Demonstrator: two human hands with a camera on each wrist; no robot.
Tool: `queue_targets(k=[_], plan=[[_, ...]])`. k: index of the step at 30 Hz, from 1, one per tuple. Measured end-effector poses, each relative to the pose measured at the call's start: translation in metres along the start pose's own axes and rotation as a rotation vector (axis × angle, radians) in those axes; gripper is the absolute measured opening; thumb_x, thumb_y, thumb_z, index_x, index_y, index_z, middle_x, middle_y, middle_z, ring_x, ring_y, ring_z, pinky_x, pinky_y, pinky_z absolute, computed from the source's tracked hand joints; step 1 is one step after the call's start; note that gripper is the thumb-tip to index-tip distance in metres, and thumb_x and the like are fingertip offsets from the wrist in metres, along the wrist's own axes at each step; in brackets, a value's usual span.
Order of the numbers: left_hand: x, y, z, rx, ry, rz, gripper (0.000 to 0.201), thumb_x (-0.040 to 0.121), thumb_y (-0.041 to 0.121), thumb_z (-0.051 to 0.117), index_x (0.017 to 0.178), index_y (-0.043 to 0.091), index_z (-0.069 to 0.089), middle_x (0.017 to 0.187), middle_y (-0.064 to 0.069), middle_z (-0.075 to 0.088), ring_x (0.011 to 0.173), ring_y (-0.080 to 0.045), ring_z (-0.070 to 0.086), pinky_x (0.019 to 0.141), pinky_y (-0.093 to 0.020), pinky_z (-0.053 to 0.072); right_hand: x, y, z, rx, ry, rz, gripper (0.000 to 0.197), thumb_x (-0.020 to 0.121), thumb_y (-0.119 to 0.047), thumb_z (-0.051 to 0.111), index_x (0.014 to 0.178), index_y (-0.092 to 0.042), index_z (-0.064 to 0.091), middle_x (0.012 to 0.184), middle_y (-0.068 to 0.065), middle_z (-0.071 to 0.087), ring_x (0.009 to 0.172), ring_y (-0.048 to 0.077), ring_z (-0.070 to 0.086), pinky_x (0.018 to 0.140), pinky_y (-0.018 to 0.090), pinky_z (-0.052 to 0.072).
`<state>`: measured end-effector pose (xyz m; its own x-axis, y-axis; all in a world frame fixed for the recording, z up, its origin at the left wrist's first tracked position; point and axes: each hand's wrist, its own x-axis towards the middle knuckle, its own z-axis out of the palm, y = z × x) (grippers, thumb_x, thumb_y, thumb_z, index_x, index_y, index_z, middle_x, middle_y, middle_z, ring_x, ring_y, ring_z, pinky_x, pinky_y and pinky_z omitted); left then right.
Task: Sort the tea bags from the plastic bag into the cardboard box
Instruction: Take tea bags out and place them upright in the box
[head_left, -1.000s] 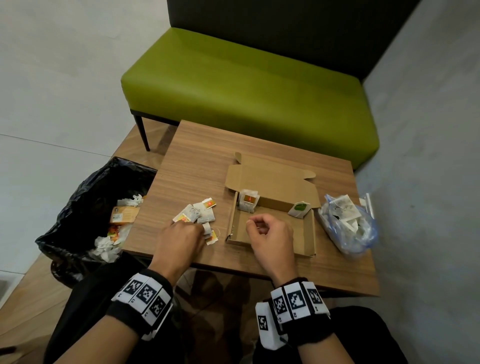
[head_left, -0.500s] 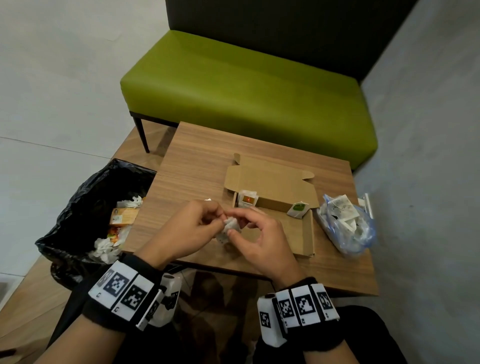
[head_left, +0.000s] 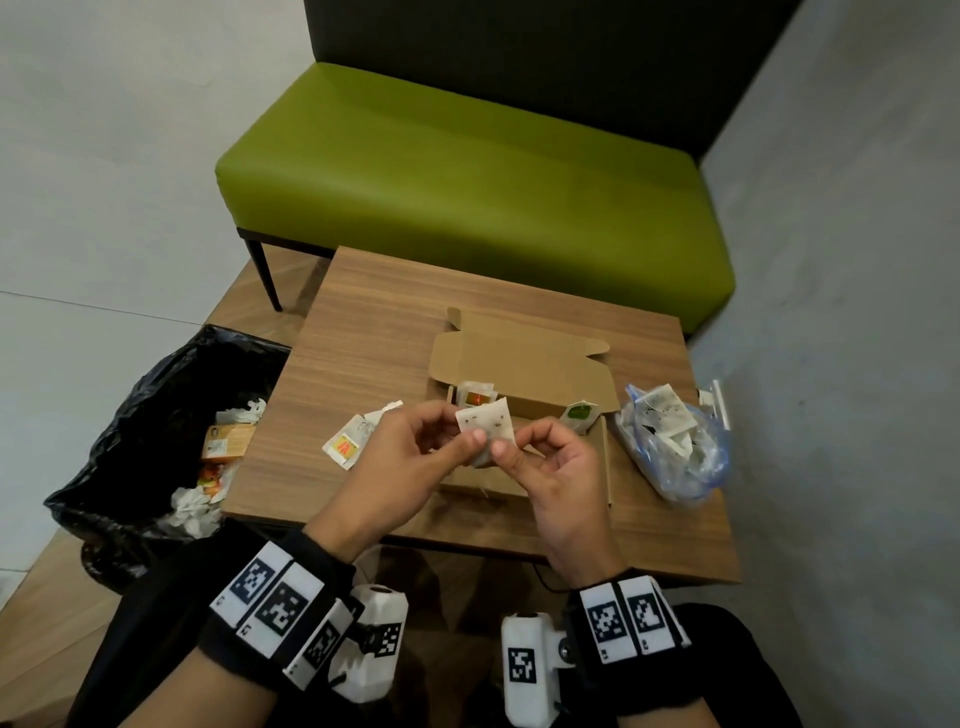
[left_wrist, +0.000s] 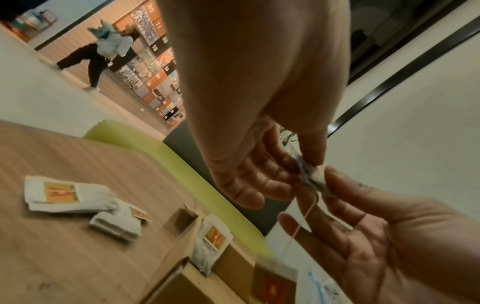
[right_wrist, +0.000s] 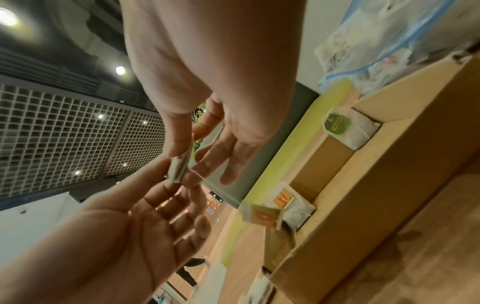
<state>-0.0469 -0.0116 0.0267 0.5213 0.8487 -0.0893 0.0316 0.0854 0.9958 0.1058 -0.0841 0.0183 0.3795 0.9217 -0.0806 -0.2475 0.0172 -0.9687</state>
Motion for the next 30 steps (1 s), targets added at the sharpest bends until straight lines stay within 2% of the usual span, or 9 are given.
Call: queue_targets(k=[4, 6, 10, 12, 18, 21, 24, 26, 30], plan=[[0.004, 0.003, 0.003, -0.055, 0.052, -0.001, 0.018, 0.084, 0.024, 0.069, 0.096, 0.01, 0.073, 0.085, -0.005, 0.074, 0.07, -0.006, 0.063, 0.066, -0.023, 0.05, -0.003, 0.001, -0.005, -0.014, -0.082, 0.089, 0.043, 0.074, -0.006, 0.078, 0.111, 0.002, 0.057, 0.102, 0.015, 0.074, 0.081, 0.028, 0.074, 0.073, 0.034, 0.06], [0.006, 0.005, 0.003, -0.099, 0.064, -0.011, 0.013, 0.088, 0.015, 0.067, 0.096, 0.006, 0.072, 0.079, -0.002, 0.073, 0.066, -0.003, 0.061, 0.063, -0.02, 0.049, -0.005, 0.003, -0.007, -0.042, -0.142, 0.15, 0.052, 0.073, -0.007, 0.08, 0.12, -0.004, 0.058, 0.1, 0.014, 0.073, 0.08, 0.025, 0.071, 0.074, 0.034, 0.059], [0.012, 0.008, 0.003, -0.111, 0.126, 0.019, 0.011, 0.091, 0.011, 0.065, 0.097, 0.003, 0.071, 0.073, 0.002, 0.07, 0.062, -0.004, 0.059, 0.062, -0.021, 0.048, -0.01, 0.011, -0.007, -0.26, -0.149, 0.12, 0.017, 0.084, -0.001, 0.073, 0.099, -0.009, 0.071, 0.089, 0.009, 0.075, 0.081, 0.02, 0.072, 0.076, 0.029, 0.058], [0.014, 0.009, 0.002, -0.121, 0.164, 0.026, 0.008, 0.093, 0.012, 0.063, 0.094, 0.009, 0.071, 0.074, 0.004, 0.071, 0.062, -0.003, 0.06, 0.061, -0.02, 0.048, -0.015, 0.014, -0.007, -0.299, -0.143, 0.088, 0.01, 0.088, -0.005, 0.069, 0.096, -0.011, 0.072, 0.089, 0.008, 0.076, 0.085, 0.023, 0.072, 0.079, 0.032, 0.06], [0.016, 0.011, 0.001, -0.137, 0.202, 0.026, 0.008, 0.094, 0.011, 0.061, 0.096, 0.011, 0.07, 0.075, 0.003, 0.072, 0.06, -0.005, 0.058, 0.058, -0.019, 0.049, -0.018, 0.021, -0.013, -0.316, -0.079, 0.117, 0.012, 0.092, -0.012, 0.065, 0.101, -0.015, 0.073, 0.092, 0.008, 0.075, 0.08, 0.021, 0.073, 0.075, 0.029, 0.06], [0.015, 0.01, 0.002, -0.13, 0.215, 0.05, 0.015, 0.093, 0.006, 0.062, 0.107, 0.005, 0.067, 0.085, 0.0, 0.074, 0.065, -0.001, 0.065, 0.059, -0.015, 0.049, -0.015, 0.027, -0.013, -0.424, -0.094, 0.097, 0.016, 0.091, -0.021, 0.067, 0.104, -0.024, 0.076, 0.102, 0.001, 0.066, 0.095, 0.013, 0.065, 0.079, 0.026, 0.057], [0.017, 0.007, 0.005, -0.062, 0.25, 0.076, 0.014, 0.092, 0.005, 0.064, 0.103, 0.011, 0.068, 0.087, 0.001, 0.074, 0.072, -0.001, 0.068, 0.061, -0.012, 0.049, -0.013, 0.026, -0.009, -0.514, -0.104, 0.098, 0.023, 0.088, -0.021, 0.072, 0.111, -0.026, 0.073, 0.102, -0.003, 0.067, 0.096, 0.001, 0.061, 0.08, 0.015, 0.051], [0.019, 0.0, 0.005, 0.009, 0.276, 0.075, 0.014, 0.091, 0.007, 0.066, 0.101, 0.017, 0.069, 0.087, 0.003, 0.074, 0.075, -0.004, 0.069, 0.064, -0.015, 0.052, -0.013, 0.023, -0.004, -0.458, -0.073, 0.146, 0.036, 0.084, -0.017, 0.077, 0.117, -0.027, 0.069, 0.095, -0.009, 0.071, 0.087, 0.002, 0.067, 0.075, 0.019, 0.055], [0.019, -0.013, 0.005, 0.217, 0.289, 0.103, 0.016, 0.09, 0.014, 0.069, 0.104, 0.023, 0.071, 0.089, 0.008, 0.074, 0.076, -0.011, 0.068, 0.068, -0.03, 0.056, -0.012, 0.01, 0.008, -0.294, 0.005, 0.124, 0.042, 0.078, -0.011, 0.081, 0.106, -0.023, 0.053, 0.075, 0.008, 0.071, 0.051, 0.018, 0.06, 0.048, 0.029, 0.051]])
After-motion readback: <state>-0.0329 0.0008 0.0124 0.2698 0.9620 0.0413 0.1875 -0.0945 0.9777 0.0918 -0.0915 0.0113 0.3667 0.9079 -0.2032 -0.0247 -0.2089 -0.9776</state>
